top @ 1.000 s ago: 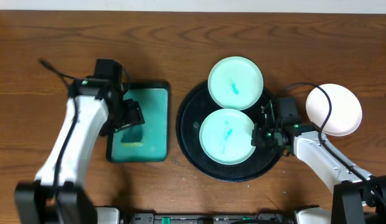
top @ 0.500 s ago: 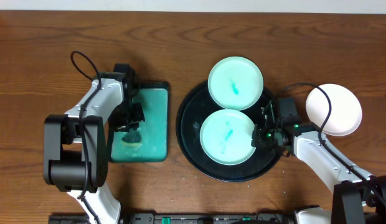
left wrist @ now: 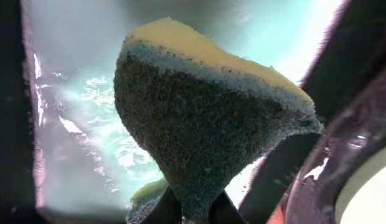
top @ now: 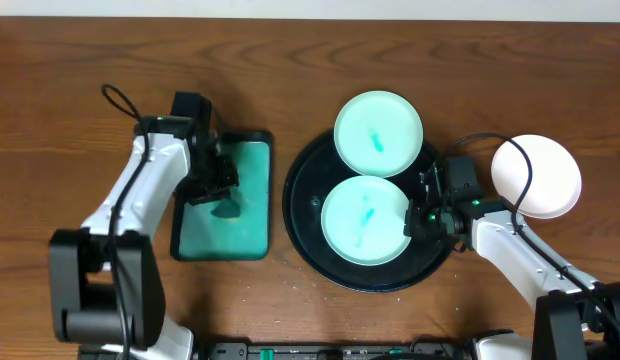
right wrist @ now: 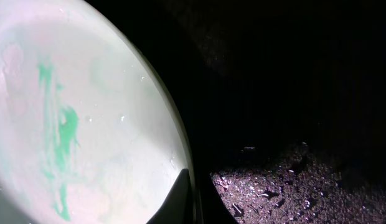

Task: Clean dirty plates on tray and stack at the side
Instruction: 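Grasp the sponge in the water tray with the left gripper, then scrub the lower green plate with the sponge while right gripper holds it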

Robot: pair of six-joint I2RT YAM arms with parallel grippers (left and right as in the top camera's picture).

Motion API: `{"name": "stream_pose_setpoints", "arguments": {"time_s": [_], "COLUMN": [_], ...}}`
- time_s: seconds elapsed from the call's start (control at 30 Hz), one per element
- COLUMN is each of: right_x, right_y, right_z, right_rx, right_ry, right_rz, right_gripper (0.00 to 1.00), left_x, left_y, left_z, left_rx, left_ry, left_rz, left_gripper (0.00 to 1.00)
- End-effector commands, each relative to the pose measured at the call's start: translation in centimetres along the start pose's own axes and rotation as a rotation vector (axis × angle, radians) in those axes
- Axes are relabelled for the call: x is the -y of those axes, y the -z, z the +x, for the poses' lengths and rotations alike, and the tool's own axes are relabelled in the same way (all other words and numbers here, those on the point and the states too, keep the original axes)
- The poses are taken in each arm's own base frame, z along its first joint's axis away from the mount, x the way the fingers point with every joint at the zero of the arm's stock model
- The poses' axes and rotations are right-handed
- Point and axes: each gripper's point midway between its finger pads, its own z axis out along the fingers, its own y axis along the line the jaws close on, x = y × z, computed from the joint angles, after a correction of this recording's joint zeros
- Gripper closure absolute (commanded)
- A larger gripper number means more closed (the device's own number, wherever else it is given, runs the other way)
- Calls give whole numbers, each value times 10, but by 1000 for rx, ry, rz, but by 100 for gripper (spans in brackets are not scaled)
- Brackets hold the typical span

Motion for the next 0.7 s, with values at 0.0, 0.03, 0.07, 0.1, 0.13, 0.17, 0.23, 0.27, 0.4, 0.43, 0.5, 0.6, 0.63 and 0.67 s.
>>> {"name": "stream_pose_setpoints", "arguments": {"time_s": [0.0, 0.03, 0.07, 0.1, 0.13, 0.17, 0.23, 0.27, 0.4, 0.43, 0.5, 0.6, 0.63, 0.67], "right_x": [3, 3, 3, 3, 4, 4, 4, 4, 4, 4, 3, 4, 4, 4], "right_y": [0, 0, 0, 0, 0, 0, 0, 0, 0, 0, 0, 0, 0, 0], "right_z": [-1, -1, -1, -1, 0, 0, -1, -1, -1, -1, -1, -1, 0, 0], "right_rx": [5, 5, 4, 2, 1, 1, 1, 1, 1, 1, 2, 1, 1, 0], "right_ry": [11, 11, 11, 10, 10, 10, 10, 10, 10, 10, 10, 10, 10, 10], "right_rz": [17, 17, 18, 18, 19, 19, 19, 19, 19, 19, 19, 19, 19, 19], "right_gripper": [99, 99, 99, 99, 99, 99, 99, 99, 99, 99, 99, 99, 99, 99], "left_x": [0, 3, 4, 6, 8, 10, 14, 17, 49, 77, 108, 139, 148, 157], "left_y": [4, 2, 1, 1, 1, 1, 4, 7, 23, 27, 27, 13, 5, -1], "left_z": [-7, -5, -3, -2, -1, 0, 0, 1, 9, 17, 28, 41, 47, 53], "left_rx": [42, 35, 29, 27, 27, 27, 34, 36, 51, 42, 27, 22, 13, -1], "left_ry": [-43, -47, -53, -62, -69, -73, -72, -64, -97, -145, -211, -251, -246, -243], "left_rz": [-46, -42, -40, -42, -42, -41, -37, -35, 67, 168, 260, 290, 296, 304], "left_gripper": [93, 93, 93, 93, 93, 93, 93, 93, 94, 93, 93, 93, 93, 93]}}
